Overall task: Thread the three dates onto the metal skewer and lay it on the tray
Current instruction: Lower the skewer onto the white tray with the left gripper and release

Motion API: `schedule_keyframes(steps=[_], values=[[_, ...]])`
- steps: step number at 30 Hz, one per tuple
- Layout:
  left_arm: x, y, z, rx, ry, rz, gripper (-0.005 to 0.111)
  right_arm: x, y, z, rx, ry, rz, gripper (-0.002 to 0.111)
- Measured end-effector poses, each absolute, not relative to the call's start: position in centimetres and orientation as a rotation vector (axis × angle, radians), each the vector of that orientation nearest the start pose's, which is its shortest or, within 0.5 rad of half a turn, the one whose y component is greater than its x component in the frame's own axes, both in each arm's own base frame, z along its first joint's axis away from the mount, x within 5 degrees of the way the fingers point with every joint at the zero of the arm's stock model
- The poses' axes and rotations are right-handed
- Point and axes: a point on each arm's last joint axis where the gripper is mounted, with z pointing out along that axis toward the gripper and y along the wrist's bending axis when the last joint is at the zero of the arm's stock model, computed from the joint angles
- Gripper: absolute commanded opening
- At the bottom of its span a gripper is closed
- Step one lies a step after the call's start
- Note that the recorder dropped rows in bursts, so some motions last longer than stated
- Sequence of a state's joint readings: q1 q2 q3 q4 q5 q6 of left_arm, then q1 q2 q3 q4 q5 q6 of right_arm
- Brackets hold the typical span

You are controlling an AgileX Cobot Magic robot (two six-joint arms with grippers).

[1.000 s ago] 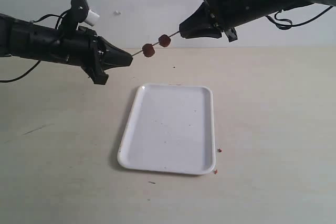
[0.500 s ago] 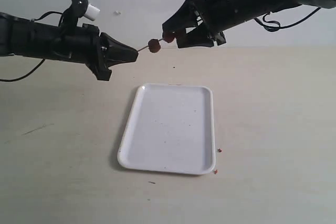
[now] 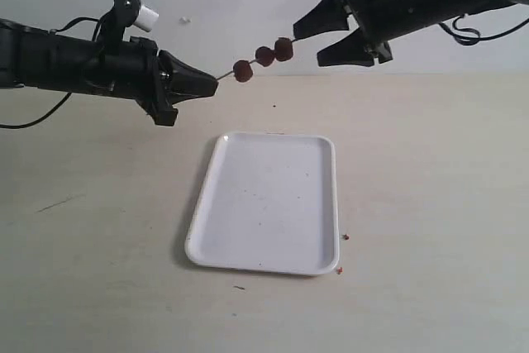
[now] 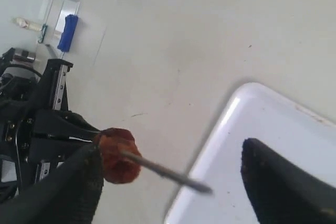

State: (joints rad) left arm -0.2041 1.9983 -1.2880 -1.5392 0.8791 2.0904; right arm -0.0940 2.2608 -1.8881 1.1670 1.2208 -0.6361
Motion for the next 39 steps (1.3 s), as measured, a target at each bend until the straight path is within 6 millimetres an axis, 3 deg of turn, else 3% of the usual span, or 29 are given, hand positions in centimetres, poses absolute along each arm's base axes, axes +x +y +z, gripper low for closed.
schedule_keyframes(steps=[6,9,13,21,28,32,35,37,39], values=[[39.4,-15.0,19.6,1.095,1.802,-0.751,0.0,47.8,-0.9,24.6,-0.08,2.307,1.264,0.066],[39.4,-15.0,19.5,0.952,1.923,-0.834,0.0,47.5,-2.8,25.5,-0.046,2.283,1.233,0.047],[38.7,-16.6,18.9,0.88,2.073,-0.883,0.0,47.2,-4.1,26.0,-0.042,2.278,1.192,0.001],[34.5,-22.9,15.2,0.703,2.402,-0.589,0.0,47.0,-4.5,25.5,-0.092,2.346,1.104,0.0],[31.5,-26.6,14.4,0.512,2.414,-0.571,0.0,46.9,-4.2,25.6,-0.099,2.349,1.101,0.0],[30.8,-27.2,14.1,0.476,2.391,-0.541,0.0,47.0,-3.9,25.6,-0.087,2.355,1.113,0.0],[30.2,-26.4,12.9,0.433,2.422,-0.505,0.0,47.0,-3.5,25.6,-0.085,2.358,1.123,0.0],[29.9,-26.0,12.4,0.425,2.437,-0.488,0.009,47.0,-3.5,25.7,-0.083,2.354,1.127,0.0],[29.7,-25.9,12.2,0.447,2.443,-0.482,0.027,47.0,-3.5,25.7,-0.08,2.355,1.128,0.0]])
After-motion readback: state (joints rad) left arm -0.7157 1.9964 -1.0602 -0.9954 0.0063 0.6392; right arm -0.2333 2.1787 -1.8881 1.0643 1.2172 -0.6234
